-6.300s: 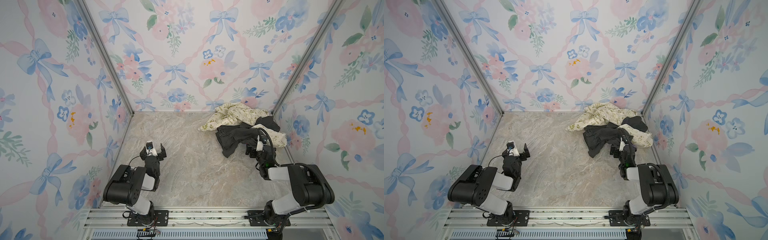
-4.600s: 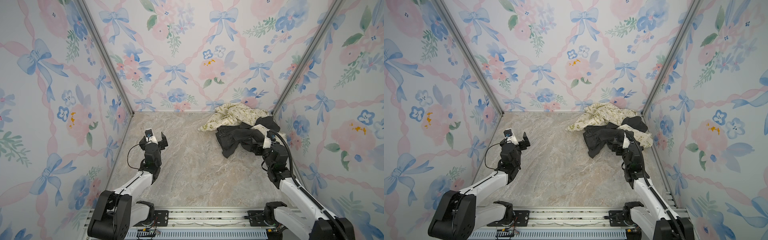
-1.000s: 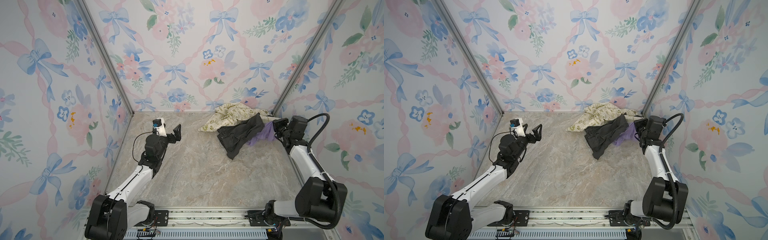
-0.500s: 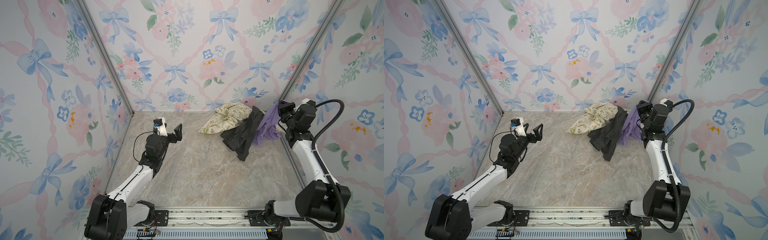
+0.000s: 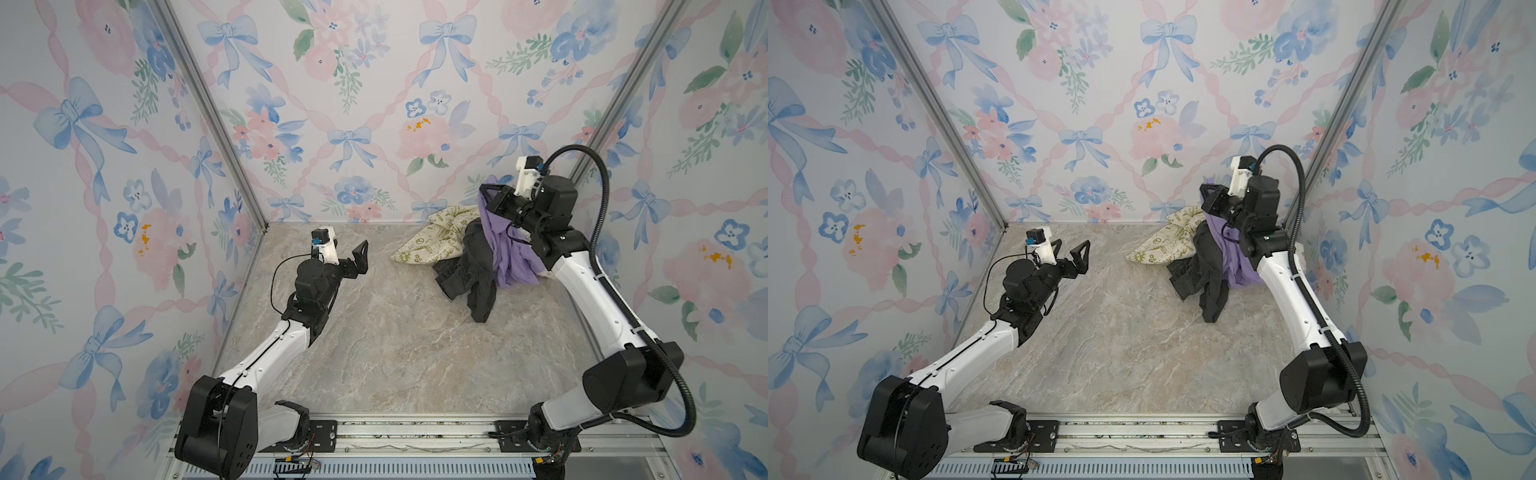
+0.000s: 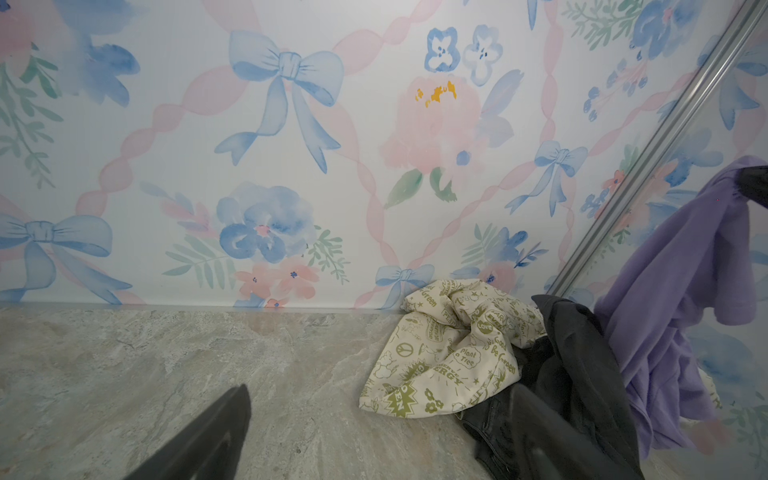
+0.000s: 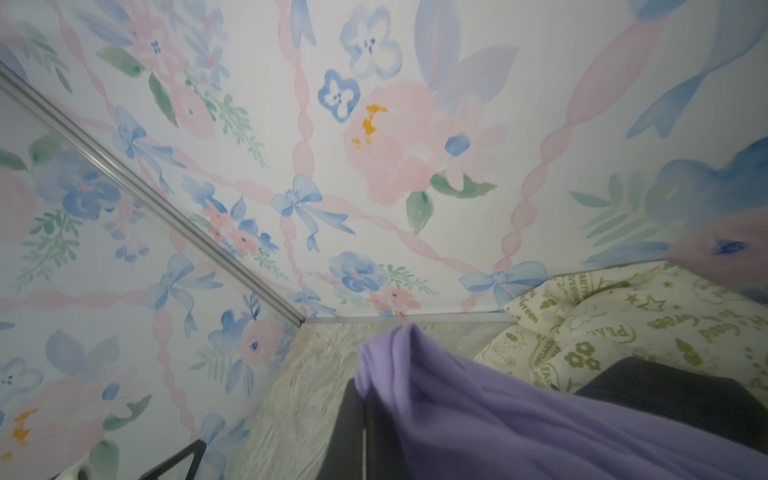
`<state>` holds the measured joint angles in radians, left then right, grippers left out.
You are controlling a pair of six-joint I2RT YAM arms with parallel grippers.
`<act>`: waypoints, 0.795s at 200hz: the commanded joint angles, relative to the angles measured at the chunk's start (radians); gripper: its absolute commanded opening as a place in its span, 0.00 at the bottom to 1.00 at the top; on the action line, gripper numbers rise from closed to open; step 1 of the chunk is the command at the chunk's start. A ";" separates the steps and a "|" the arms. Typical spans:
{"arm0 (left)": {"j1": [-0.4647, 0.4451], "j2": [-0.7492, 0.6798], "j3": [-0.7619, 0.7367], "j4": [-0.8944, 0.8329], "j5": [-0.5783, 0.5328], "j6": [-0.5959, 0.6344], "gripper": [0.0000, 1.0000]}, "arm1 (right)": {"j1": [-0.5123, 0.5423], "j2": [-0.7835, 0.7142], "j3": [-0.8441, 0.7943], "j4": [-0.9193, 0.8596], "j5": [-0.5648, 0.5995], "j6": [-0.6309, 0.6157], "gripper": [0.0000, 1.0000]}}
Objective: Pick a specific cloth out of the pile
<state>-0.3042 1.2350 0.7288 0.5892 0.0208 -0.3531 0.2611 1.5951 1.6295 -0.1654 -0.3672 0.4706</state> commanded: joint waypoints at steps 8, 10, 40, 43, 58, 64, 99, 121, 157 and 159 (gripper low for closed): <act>-0.009 0.011 0.026 0.020 0.013 -0.003 0.98 | 0.154 0.143 0.091 -0.403 -0.067 -0.335 0.16; -0.009 0.012 0.026 0.021 0.015 -0.003 0.98 | 0.166 0.148 0.100 -0.434 -0.062 -0.351 0.20; -0.009 0.012 0.026 0.022 0.015 0.011 0.98 | 0.283 0.293 0.257 -0.757 0.100 -0.513 0.56; -0.009 0.011 0.026 0.023 0.012 0.012 0.98 | 0.288 0.297 0.260 -0.766 0.109 -0.518 0.60; -0.008 0.008 0.022 0.022 0.004 0.017 0.98 | 0.291 0.285 0.247 -0.753 0.127 -0.534 0.70; -0.008 0.008 0.020 0.023 0.002 0.021 0.98 | 0.285 0.270 0.234 -0.734 0.130 -0.532 0.72; -0.007 0.003 0.017 0.023 0.002 0.044 0.98 | 0.211 0.133 0.119 -0.545 0.117 -0.465 0.79; -0.006 0.002 0.015 0.027 0.003 0.056 0.98 | 0.141 0.024 0.015 -0.400 0.116 -0.370 0.80; -0.006 0.008 0.013 0.053 0.026 0.065 0.98 | 0.000 -0.143 -0.205 -0.215 0.192 -0.188 0.83; -0.006 0.010 0.013 0.057 0.029 0.063 0.98 | -0.006 -0.153 -0.217 -0.213 0.200 -0.178 0.84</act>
<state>-0.3084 1.2392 0.7315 0.5976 0.0246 -0.3149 0.3218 1.5204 1.5284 -0.5179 -0.2386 0.1459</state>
